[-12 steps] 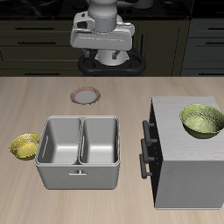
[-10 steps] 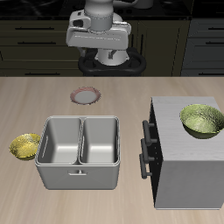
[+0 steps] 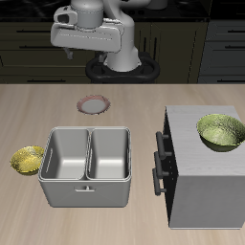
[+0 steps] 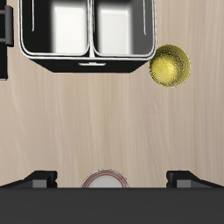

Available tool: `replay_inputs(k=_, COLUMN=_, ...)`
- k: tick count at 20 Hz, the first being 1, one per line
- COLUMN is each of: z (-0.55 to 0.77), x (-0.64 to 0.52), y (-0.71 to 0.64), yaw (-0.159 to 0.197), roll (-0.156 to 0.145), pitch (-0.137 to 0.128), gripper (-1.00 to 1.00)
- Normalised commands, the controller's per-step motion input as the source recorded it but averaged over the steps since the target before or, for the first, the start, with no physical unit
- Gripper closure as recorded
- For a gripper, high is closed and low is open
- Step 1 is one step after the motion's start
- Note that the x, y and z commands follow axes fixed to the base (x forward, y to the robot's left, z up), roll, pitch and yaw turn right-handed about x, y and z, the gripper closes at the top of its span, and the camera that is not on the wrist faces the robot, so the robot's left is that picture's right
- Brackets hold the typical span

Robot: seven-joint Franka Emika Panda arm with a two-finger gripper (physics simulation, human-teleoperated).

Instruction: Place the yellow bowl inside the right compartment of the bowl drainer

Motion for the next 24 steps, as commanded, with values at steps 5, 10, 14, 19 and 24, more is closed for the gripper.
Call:
replay_inputs(k=5, z=0.17, x=0.24, y=-0.49, yaw=0.024, roll=0.014, pitch=-0.036, gripper=-1.00)
replay_inputs(k=10, z=0.06, x=0.12, y=-0.36, yaw=0.018, roll=0.031, pitch=-0.039, gripper=-1.00)
replay_inputs(k=14, z=0.10, x=0.00, y=-0.45, yaw=0.054, roll=-0.038, pitch=-0.056, gripper=-1.00)
replay_inputs(k=19, z=0.17, x=0.03, y=-0.37, yaw=0.037, roll=0.027, pitch=-0.066, gripper=-1.00)
replay_inputs(k=24, z=0.11, x=0.08, y=-0.37, yaw=0.020, roll=-0.034, pitch=-0.032, gripper=-1.00)
